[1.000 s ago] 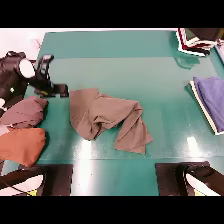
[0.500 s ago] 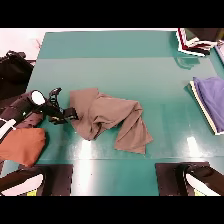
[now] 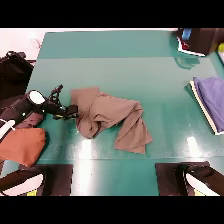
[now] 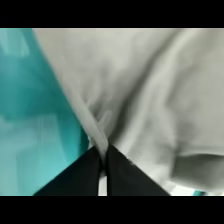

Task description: Fold the shirts.

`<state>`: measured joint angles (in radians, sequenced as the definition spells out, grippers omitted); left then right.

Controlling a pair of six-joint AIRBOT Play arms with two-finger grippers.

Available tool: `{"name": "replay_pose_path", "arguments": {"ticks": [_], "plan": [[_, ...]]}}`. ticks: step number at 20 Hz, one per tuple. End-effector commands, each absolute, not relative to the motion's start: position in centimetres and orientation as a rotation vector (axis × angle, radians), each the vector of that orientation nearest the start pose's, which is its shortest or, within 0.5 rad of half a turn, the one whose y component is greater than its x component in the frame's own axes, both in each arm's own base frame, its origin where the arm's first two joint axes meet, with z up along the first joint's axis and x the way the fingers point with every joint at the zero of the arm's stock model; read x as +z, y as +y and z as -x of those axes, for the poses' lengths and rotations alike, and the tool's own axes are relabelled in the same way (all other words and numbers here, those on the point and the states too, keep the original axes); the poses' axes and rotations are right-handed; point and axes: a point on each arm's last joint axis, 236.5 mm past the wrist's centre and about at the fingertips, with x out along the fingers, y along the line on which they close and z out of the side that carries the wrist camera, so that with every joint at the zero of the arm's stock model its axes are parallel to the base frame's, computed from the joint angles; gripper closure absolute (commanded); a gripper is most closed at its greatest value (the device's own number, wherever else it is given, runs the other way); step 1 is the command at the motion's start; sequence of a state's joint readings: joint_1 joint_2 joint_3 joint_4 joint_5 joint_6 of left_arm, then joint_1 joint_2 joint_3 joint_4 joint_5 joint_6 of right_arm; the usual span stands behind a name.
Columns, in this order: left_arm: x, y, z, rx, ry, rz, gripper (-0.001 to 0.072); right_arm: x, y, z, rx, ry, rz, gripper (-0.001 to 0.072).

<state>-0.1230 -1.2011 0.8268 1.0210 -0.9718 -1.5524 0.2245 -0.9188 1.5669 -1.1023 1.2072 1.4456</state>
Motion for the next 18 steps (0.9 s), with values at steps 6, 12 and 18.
{"name": "replay_pose_path", "arguments": {"ticks": [6, 12, 18], "plan": [[2.5, -15.1, -36.2, -0.424, 1.184, 0.339, 0.0677, 3.8, 6.8, -24.0, 0.244, 1.341, -0.319, 0.0355], [2.6, -15.0, -36.2, -0.423, 1.181, 0.339, 0.0677, -7.7, 12.0, -18.1, 0.329, 1.603, -0.693, 0.0286], [2.6, -15.1, -36.2, -0.424, 1.183, 0.340, 0.0677, -10.0, 15.7, -18.2, 0.414, 1.676, -0.593, 0.0436]]}}
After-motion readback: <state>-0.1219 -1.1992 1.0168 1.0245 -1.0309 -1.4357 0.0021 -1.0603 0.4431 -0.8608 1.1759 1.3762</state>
